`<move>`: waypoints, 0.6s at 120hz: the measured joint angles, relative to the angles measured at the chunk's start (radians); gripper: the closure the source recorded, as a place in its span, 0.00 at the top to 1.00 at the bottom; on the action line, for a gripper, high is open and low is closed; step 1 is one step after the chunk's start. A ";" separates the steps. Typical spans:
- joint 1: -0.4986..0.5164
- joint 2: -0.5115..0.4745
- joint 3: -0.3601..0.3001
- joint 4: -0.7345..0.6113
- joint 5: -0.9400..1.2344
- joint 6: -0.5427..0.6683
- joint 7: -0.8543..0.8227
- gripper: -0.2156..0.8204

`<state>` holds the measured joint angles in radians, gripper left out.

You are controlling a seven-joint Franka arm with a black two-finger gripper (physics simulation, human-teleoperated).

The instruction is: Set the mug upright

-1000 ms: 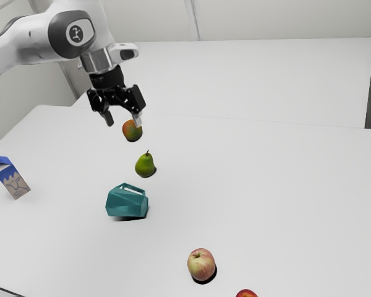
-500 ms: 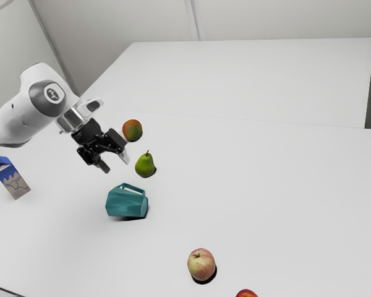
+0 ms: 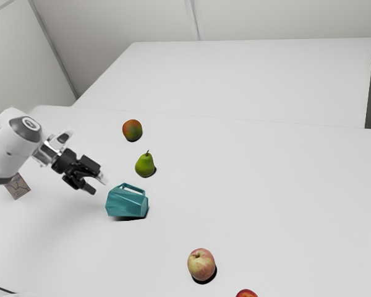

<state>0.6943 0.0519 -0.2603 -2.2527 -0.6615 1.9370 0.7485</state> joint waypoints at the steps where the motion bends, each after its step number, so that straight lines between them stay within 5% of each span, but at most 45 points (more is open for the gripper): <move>1: 0.001 0.003 0.000 0.000 -0.001 -0.001 0.005 0.79; 52: -0.034 0.103 -0.003 -0.001 -0.124 -0.054 0.202 0.79; 72: -0.033 0.130 -0.003 -0.002 -0.154 -0.078 0.256 0.63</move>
<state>0.6615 0.1821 -0.2638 -2.2551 -0.8153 1.8590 1.0044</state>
